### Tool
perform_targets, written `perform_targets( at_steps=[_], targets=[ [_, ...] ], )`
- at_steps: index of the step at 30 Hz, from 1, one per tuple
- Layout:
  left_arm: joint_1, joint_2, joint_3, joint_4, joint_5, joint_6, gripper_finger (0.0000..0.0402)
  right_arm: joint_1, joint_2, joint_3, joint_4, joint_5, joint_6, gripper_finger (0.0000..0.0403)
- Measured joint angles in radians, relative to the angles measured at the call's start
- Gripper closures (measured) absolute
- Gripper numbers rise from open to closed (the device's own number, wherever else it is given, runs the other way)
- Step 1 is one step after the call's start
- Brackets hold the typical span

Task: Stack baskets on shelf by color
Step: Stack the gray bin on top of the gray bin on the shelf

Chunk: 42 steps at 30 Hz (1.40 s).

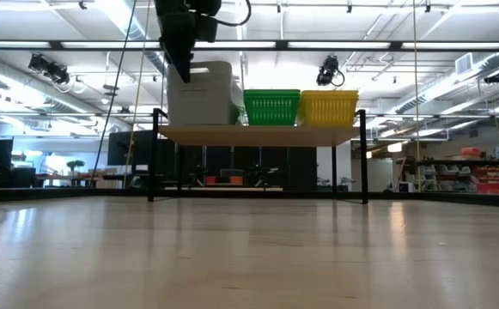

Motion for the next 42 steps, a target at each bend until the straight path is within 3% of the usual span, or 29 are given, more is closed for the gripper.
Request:
perform_targets(
  at_steps=[15,24,35,42],
  targets=[
    [-0.006,0.000,0.000,-0.001,0.003,-0.097,0.0283,0.000,0.000,0.000,0.017,0.000,-0.003,0.0234],
    [-0.006,0.000,0.000,0.038,0.001,-0.199,0.0285,0.000,0.000,0.000,0.031,0.000,0.000,0.0234],
    [-0.006,-0.003,0.000,0.042,-0.011,-0.216,0.0285,0.000,0.000,0.000,0.037,0.000,0.001,0.0234],
    [-0.010,-0.068,0.000,0.075,-0.028,-0.245,0.0285,0.000,0.000,0.000,0.049,0.000,0.022,0.0234]
  ],
)
